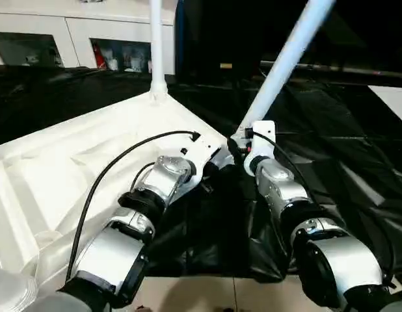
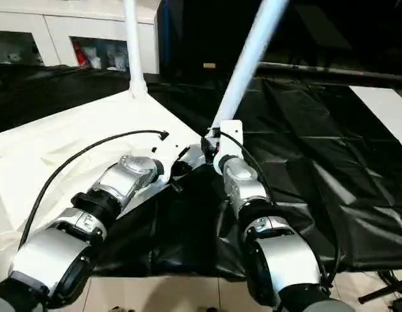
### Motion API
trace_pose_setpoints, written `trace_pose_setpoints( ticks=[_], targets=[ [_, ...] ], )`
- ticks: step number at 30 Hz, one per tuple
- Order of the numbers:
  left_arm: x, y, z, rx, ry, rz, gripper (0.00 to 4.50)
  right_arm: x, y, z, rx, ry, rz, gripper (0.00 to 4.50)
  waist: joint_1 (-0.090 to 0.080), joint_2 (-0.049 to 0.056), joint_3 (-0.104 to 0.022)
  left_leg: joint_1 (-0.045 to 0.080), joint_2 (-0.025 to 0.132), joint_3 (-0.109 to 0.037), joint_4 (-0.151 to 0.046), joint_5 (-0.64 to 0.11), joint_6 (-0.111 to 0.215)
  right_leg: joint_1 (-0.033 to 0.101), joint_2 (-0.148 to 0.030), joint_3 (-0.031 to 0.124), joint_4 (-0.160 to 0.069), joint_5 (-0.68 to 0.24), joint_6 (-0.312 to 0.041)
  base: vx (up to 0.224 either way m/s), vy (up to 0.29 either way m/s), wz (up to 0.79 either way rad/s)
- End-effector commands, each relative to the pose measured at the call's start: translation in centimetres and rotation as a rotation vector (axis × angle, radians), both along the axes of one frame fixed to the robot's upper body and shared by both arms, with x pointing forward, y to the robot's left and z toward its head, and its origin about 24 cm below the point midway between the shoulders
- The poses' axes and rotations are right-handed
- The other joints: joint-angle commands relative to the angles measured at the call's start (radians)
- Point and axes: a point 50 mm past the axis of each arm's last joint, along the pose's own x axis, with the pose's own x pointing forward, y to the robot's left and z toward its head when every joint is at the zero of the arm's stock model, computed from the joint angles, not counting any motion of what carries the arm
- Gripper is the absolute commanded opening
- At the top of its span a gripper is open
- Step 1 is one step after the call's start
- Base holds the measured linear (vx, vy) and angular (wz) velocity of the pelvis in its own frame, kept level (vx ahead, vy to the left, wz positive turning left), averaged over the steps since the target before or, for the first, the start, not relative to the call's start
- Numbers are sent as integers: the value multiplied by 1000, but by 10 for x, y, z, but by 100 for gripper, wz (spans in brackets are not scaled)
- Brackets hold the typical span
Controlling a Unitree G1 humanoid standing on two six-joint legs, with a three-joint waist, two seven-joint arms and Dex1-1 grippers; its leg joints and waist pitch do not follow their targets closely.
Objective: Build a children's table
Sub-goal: Insert table leg to table base
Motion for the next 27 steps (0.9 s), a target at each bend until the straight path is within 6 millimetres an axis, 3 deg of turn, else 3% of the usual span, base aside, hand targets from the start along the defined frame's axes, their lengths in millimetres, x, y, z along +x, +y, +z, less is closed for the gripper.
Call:
trace_pose_setpoints(
  ticks=[1,2,4,6,9,11,14,16,18,21,24,25,26,27],
  targets=[
    [3,6,1,8,-14,14,0,0,-7,-2,-4,9,-15,357,4,2,-58,19,40,-18,-78,-447,-3,29,-70,42,-70,-422,-144,0,0,0],
    [3,6,1,8,-14,13,0,0,-8,-1,9,1,-12,380,8,0,-59,13,41,-14,-77,-394,8,33,-70,45,-64,-379,-157,0,0,0],
    [3,5,1,7,-15,9,0,1,-9,1,24,-12,-12,380,15,0,-58,14,41,-6,-71,-343,25,30,-70,48,-60,-349,-172,0,0,0],
    [3,5,1,5,-14,5,0,1,-9,2,35,-23,-12,341,19,-2,-60,14,41,-3,-69,-319,30,32,-69,48,-55,-336,-180,0,0,0],
    [2,5,1,4,-13,-1,0,1,-9,2,36,-32,-4,343,26,-2,-62,14,43,-1,-67,-295,37,33,-68,48,-52,-334,-185,0,0,0],
    [2,5,0,4,-12,-3,0,1,-9,2,36,-32,-2,300,29,-3,-64,13,42,1,-65,-275,37,33,-65,49,-46,-305,-195,27,-16,2],
    [2,5,0,4,-12,-9,0,0,-9,0,38,-29,2,306,35,-3,-69,10,40,5,-58,-224,50,36,-62,52,-29,-215,-224,55,-29,3],
    [1,5,-1,9,-19,-27,0,-2,-9,-2,42,-26,7,267,37,-2,-73,5,40,6,-53,-153,67,44,-59,51,-14,-109,-248,26,-13,0],
    [0,5,-2,9,-22,-45,0,-3,-8,-3,45,-26,10,253,39,-2,-73,6,39,8,-50,-131,80,46,-58,51,-9,-67,-265,0,0,0],
    [-2,4,-2,11,-36,-90,0,-4,-7,-6,51,-24,16,222,42,-2,-71,8,40,10,-50,-158,82,46,-59,52,-13,-108,-263,0,0,0],
    [-6,5,-3,27,-80,-197,0,-6,-5,-7,52,-27,23,202,46,1,-67,12,42,9,-55,-213,55,41,-60,52,-26,-213,-236,0,0,0],
    [-6,5,-3,27,-80,-197,0,-6,-5,-7,52,-27,23,192,47,7,-66,14,42,8,-56,-226,47,39,-60,53,-27,-231,-231,0,0,0],
    [-9,8,-3,48,-101,-273,0,-6,-5,-7,51,-30,24,179,45,3,-64,15,42,7,-59,-263,28,38,-60,53,-32,-280,-214,0,0,0],
    [-9,8,-4,50,-103,-285,0,-6,-5,-7,51,-30,24,170,46,6,-65,16,43,6,-59,-269,25,36,-62,54,-34,-291,-208,0,0,0]
  ],
)
